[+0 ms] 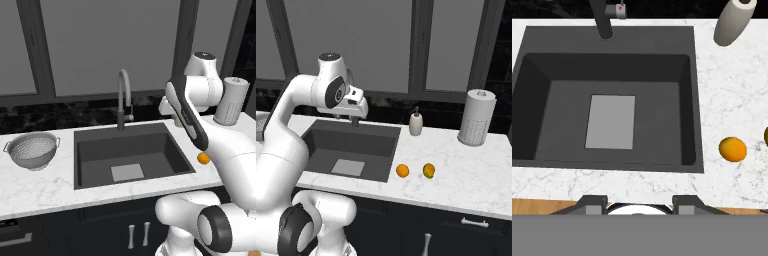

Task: Put the colander in the sink, put the mango, orange in the colander, and turn on the sink faucet and pour water over the colander.

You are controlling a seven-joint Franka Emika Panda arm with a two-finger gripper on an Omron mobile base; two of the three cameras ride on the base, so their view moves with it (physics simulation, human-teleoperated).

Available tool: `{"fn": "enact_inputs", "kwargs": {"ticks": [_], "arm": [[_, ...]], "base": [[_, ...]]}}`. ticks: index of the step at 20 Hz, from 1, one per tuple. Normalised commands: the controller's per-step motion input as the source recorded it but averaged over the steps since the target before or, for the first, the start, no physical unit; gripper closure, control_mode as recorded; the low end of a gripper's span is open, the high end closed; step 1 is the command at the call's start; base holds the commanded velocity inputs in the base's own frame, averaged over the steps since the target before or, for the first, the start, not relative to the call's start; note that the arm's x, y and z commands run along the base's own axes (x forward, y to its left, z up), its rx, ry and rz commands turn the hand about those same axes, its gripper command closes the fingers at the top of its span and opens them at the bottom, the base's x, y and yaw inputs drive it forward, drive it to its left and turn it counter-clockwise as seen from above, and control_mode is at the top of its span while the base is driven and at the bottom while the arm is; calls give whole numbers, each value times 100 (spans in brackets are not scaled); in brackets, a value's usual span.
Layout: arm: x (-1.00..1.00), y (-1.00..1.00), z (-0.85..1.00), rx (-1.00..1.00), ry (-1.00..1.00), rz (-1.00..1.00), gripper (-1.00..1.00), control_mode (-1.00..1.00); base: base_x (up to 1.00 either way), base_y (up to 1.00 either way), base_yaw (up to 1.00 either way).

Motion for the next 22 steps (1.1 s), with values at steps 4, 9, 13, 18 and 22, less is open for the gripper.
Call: {"fn": "enact_inputs", "kwargs": {"ticks": [4,9,13,18,22], "arm": [[-2,5,0,0,0,0,-100,-100],[-36,33,0,0,-8,1,-100,-100],[-50,49,0,0,-8,6,-100,-100],[-48,53,0,0,-7,7,-100,-100],[-38,49,0,0,-7,4,-100,-100]], "base": [[0,0,0],[0,0,0],[0,0,0],[0,0,0],[0,0,0]]}}
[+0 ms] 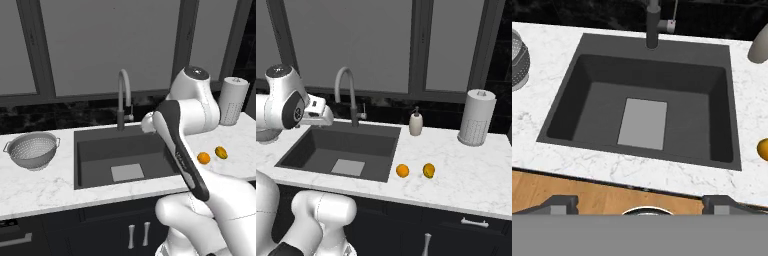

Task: Put the colander in the sink, put the mango, orange in the colander, and turn on the sink faucet and pour water over the colander.

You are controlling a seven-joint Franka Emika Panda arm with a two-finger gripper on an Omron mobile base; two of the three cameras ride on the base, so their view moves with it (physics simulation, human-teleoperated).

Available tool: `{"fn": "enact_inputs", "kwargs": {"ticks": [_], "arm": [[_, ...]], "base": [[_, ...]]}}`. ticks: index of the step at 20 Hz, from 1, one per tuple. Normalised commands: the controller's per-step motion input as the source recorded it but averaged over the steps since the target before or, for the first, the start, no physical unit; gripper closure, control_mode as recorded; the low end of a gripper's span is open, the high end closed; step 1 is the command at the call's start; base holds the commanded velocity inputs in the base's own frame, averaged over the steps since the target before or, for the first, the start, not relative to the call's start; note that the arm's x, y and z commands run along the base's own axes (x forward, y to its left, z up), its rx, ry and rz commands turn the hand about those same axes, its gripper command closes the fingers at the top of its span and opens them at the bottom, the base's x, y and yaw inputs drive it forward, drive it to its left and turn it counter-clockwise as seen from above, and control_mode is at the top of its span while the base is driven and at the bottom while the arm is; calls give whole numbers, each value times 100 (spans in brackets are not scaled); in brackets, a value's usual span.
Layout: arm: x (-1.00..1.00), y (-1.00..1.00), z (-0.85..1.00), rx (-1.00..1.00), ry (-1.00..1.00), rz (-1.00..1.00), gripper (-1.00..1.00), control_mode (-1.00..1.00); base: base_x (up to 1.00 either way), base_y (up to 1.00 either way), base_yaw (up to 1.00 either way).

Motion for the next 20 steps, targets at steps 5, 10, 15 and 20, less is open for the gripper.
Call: {"fn": "enact_inputs", "kwargs": {"ticks": [5,10,15,20], "arm": [[-31,54,0,0,-6,4,-100,-100],[-7,45,0,0,-1,1,-100,-100],[18,27,1,0,2,-1,-100,-100],[65,9,0,0,13,0,-100,-100]], "base": [[0,0,0],[0,0,0],[0,0,0],[0,0,0]]}}
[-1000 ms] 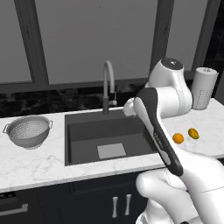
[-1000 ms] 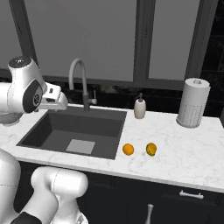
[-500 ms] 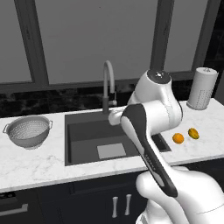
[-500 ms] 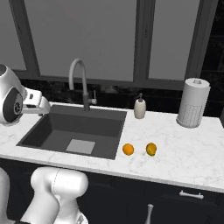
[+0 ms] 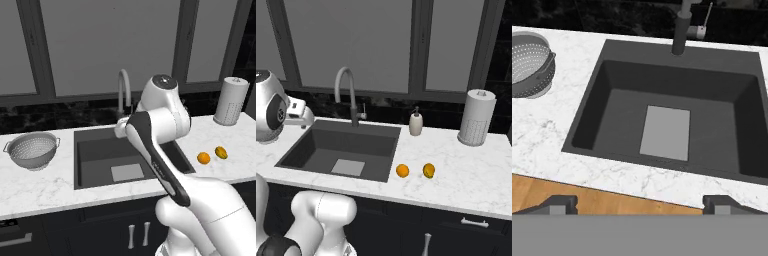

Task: Put the colander in the sink, put the mango, orange in the colander, and turn on the sink faucet and pour water over the colander.

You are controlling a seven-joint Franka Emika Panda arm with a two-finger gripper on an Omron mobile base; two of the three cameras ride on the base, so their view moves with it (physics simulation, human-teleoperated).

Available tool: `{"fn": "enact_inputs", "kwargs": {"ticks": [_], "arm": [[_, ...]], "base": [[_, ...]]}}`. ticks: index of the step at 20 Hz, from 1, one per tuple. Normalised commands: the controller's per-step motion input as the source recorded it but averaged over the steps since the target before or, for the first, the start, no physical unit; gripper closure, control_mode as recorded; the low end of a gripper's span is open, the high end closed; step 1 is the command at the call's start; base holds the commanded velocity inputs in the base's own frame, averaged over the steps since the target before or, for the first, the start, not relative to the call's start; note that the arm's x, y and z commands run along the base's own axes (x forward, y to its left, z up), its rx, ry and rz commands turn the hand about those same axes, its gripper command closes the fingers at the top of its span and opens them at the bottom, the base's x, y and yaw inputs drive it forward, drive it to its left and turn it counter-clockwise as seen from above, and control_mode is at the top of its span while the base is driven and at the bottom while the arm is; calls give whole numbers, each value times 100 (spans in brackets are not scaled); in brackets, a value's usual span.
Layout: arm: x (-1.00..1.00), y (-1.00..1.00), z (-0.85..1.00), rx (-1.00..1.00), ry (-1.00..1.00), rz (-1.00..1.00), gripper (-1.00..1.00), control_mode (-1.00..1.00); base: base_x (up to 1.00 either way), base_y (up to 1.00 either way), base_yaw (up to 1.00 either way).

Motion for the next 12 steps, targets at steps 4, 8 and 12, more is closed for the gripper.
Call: {"fn": "enact_inputs", "kwargs": {"ticks": [4,8,12], "arm": [[54,22,-1,0,4,0,-100,-100],[54,32,-10,0,3,0,-100,-100],[26,48,-7,0,7,0,-100,-100]], "base": [[0,0,0],[0,0,0],[0,0,0]]}}
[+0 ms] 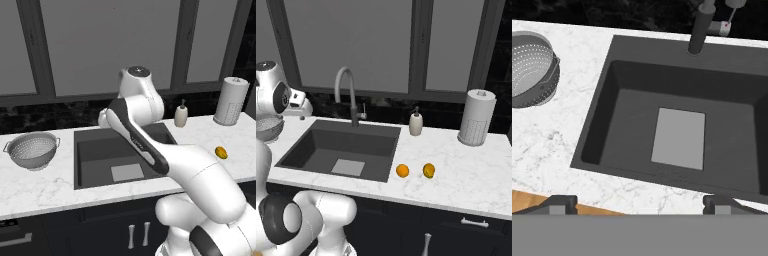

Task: Put the colander in the sink, put the mango, orange in the colander, and turn on the sink faucet and pour water over the colander.

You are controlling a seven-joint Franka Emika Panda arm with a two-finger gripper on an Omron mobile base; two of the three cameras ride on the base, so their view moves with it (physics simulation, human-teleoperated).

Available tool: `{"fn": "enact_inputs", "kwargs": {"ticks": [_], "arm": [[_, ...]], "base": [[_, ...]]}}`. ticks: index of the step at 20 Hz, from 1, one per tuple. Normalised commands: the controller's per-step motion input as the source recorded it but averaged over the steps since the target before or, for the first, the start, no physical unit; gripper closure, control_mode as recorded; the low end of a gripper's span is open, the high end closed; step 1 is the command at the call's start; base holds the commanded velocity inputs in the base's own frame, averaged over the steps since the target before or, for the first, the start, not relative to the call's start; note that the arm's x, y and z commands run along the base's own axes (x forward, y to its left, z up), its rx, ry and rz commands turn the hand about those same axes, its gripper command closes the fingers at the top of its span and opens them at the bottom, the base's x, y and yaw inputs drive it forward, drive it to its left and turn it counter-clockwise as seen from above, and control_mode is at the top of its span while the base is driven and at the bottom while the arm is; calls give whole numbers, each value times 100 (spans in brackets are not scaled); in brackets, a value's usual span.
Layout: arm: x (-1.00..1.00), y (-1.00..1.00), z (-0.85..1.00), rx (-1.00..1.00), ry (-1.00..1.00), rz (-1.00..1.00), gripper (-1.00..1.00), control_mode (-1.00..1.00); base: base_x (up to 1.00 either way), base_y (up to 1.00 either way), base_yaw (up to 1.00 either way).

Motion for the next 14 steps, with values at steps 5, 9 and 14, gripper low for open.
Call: {"fn": "enact_inputs", "kwargs": {"ticks": [5,9,14], "arm": [[43,55,-27,0,3,0,-100,-100],[36,66,-28,0,0,0,-100,-100],[42,66,-43,0,2,0,-100,-100]], "base": [[0,0,0],[0,0,0],[0,0,0]]}}
